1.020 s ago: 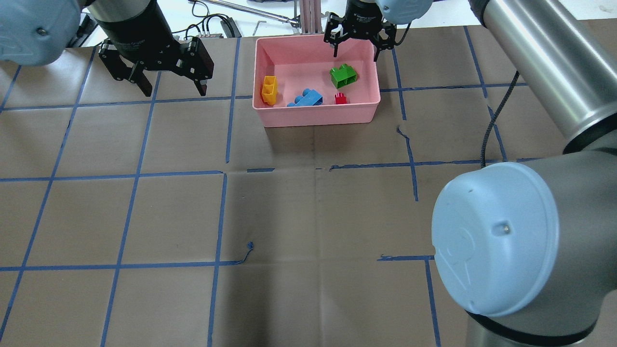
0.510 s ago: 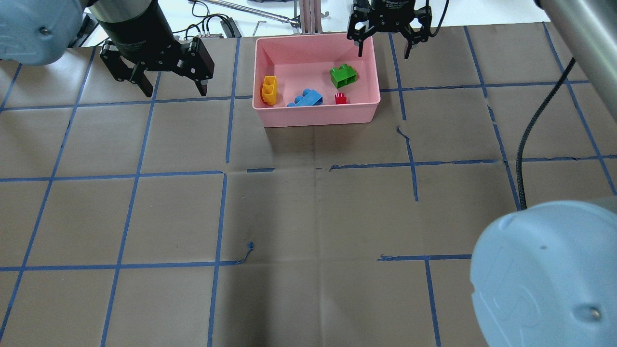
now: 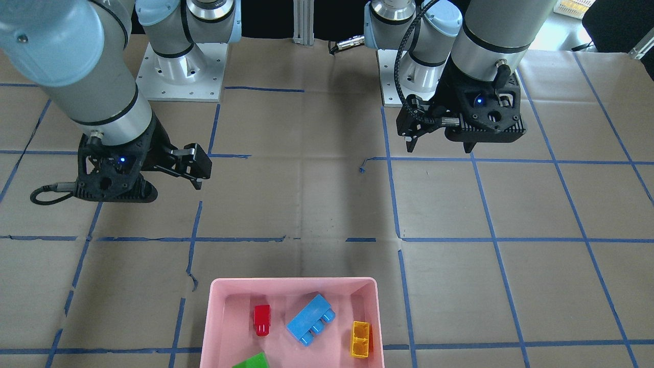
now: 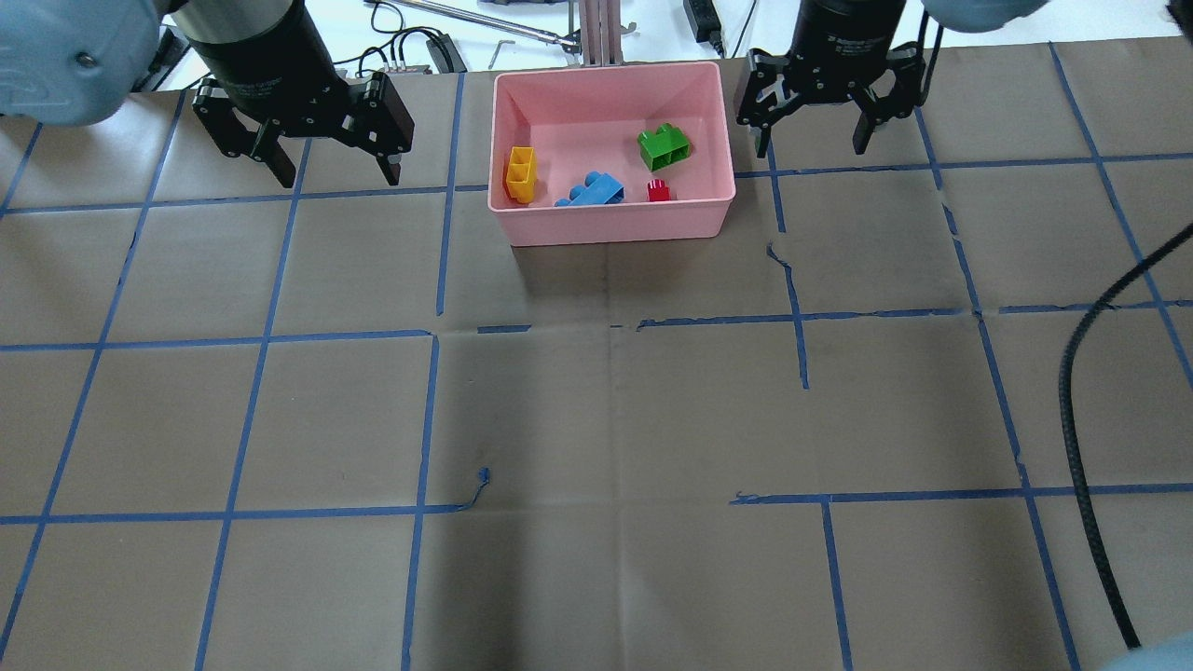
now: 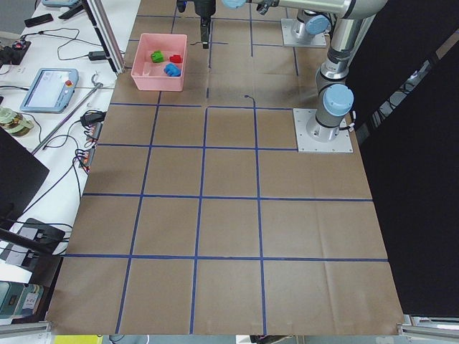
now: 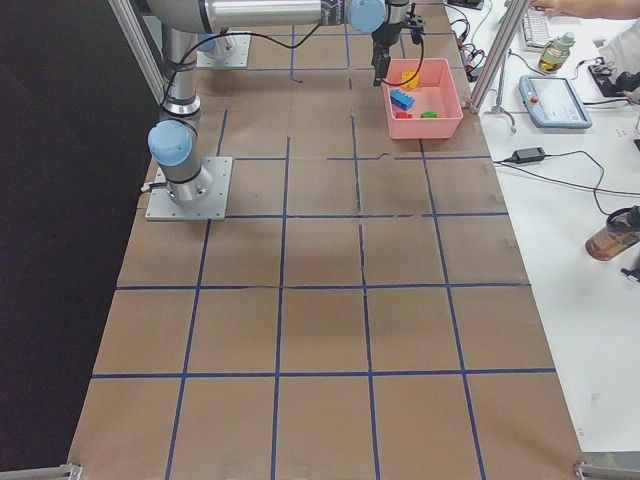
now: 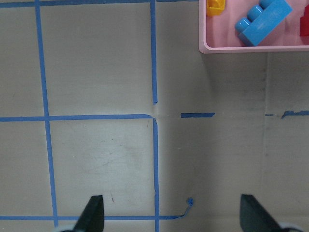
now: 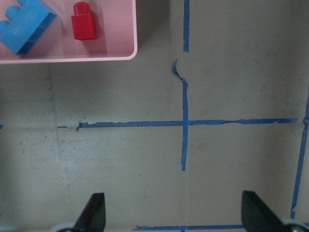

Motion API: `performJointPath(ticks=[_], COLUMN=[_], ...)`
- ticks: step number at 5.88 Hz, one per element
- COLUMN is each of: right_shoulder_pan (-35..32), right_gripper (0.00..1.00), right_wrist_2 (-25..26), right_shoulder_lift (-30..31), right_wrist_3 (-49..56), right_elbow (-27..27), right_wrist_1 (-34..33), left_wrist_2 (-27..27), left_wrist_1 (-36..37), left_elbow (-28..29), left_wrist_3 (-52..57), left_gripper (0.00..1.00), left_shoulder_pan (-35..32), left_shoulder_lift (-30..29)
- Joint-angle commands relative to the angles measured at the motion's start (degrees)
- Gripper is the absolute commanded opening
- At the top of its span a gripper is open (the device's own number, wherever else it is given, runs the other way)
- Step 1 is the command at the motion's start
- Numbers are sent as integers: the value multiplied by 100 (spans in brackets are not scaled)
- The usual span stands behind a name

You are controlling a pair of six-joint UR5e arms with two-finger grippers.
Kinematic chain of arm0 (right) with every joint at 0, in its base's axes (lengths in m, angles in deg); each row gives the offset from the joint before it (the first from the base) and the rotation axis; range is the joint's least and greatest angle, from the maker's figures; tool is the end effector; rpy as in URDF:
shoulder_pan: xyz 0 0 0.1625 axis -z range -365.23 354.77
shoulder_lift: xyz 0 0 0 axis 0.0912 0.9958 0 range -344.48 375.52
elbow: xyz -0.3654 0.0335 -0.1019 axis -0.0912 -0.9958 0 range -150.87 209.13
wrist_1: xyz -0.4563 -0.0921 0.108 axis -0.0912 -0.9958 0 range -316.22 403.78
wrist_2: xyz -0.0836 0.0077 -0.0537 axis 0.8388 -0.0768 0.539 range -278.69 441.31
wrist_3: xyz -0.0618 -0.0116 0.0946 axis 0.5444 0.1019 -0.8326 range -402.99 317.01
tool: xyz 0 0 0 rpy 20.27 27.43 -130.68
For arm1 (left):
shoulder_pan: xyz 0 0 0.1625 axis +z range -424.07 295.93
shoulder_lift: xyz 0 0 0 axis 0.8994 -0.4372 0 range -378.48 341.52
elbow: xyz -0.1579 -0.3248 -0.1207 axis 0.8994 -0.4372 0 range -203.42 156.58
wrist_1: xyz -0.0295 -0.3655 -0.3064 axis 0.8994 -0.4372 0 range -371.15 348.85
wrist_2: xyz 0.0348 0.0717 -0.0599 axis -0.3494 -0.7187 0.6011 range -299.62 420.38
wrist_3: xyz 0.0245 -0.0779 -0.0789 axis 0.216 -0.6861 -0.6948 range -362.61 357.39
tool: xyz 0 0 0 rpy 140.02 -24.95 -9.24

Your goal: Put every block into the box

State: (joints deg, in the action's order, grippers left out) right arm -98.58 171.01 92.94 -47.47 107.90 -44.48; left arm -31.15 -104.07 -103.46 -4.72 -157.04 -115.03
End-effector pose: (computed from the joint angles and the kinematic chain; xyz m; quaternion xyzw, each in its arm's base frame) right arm 0.1707 -0.6261 0.4046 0.0099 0.9996 0.0271 0.0008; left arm -0.1611 -0.5947 0.4554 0.0074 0.9999 -0.0048 0.0132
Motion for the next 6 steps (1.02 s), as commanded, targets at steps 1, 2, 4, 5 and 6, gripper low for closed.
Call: performJointPath(ticks=[1, 2, 4, 5, 6], right_shoulder_pan=[19, 27, 36, 45, 28], right_gripper=[99, 99, 100, 100, 100], right_wrist_2=[74, 83, 83, 153, 162], right_shoulder_lift=[833, 880, 976, 1047, 1073], right_wrist_3=[-149, -150, -167, -167, -167], right_elbow=[1058, 1044, 1079, 1062, 1114], right_wrist_1=[-489, -482, -421, -385, -394], left_wrist_2=[-4, 30, 135, 145, 136], left_wrist_1=[1, 1, 10, 10, 19], left_elbow=[-3, -3, 23, 24, 32], left_wrist_3=[0, 0, 0, 0, 0], left_gripper=[100, 100, 100, 100, 100], left_shoulder_pan=[-2, 6, 6, 15, 6], left_shoulder_lift=[13, -4, -31, -31, -31])
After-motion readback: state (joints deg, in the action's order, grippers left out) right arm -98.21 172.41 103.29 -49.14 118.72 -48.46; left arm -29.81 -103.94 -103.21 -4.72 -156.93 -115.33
